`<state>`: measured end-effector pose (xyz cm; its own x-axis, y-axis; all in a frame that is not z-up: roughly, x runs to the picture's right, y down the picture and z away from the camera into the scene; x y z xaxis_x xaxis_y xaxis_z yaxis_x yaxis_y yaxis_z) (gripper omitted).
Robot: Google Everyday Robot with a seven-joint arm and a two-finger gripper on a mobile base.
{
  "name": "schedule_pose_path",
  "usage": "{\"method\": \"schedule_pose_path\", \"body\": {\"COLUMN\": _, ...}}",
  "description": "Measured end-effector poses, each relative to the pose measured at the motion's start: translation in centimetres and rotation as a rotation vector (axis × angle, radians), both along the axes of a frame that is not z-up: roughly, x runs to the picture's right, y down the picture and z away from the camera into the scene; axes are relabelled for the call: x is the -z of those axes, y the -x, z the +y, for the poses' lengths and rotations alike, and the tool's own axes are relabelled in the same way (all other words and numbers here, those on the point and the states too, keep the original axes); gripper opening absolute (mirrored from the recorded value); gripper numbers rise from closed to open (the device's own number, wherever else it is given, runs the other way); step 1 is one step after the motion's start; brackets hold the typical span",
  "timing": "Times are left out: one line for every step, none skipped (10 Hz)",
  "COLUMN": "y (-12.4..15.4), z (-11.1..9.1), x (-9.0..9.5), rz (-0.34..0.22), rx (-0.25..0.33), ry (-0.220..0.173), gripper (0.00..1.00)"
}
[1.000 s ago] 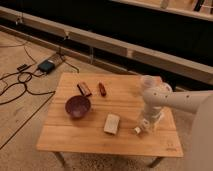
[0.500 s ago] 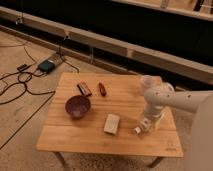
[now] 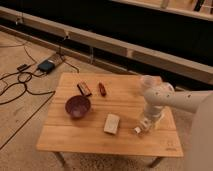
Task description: Stand the bottle upright
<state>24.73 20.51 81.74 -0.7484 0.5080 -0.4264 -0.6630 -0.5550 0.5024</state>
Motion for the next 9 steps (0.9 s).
{"method": "schedule_pose_path", "body": {"y": 0.00, "z": 0.02, "x": -0.01, "rz": 0.000, "rx": 0.000, "ry": 0.000, "gripper": 0.65}}
{"method": "schedule_pose_path", "body": {"y": -0.01, "z": 0.01, "x": 0.00, "rz": 0.000, "rx": 0.000, "ry": 0.000, "gripper": 0.64}}
{"method": "schedule_pose_path", "body": {"y": -0.01, "z": 0.01, "x": -0.01, "rz": 0.000, "rx": 0.000, "ry": 0.000, "gripper": 0.58}}
{"method": "schedule_pose_path", "body": {"y": 0.01, "z": -0.01, "x": -0.02, "rz": 0.000, "rx": 0.000, "ry": -0.001, "gripper": 0.47}}
{"method": "schedule_pose_path", "body": {"y": 0.00, "z": 0.00, "x": -0.02, "rz": 0.000, "rx": 0.000, "ry": -0.001, "gripper": 0.38}}
{"method": "schedule_pose_path", "body": {"y": 0.00, "z": -0.01, "x": -0.02, "rz": 0.000, "rx": 0.000, "ry": -0.001, "gripper": 0.26}}
{"method": "schedule_pose_path", "body": {"y": 0.00, "z": -0.01, "x": -0.02, "rz": 0.000, "rx": 0.000, "ry": -0.001, "gripper": 0.18}}
{"method": "schedule_pose_path", "body": {"y": 0.01, "z": 0.03, "x": -0.05, "rz": 0.000, "rx": 0.000, "ry": 0.000, "gripper": 0.06}}
{"method": "schedule_pose_path", "body": {"y": 0.01, "z": 0.04, "x": -0.05, "rz": 0.000, "rx": 0.000, "ry": 0.000, "gripper": 0.01}}
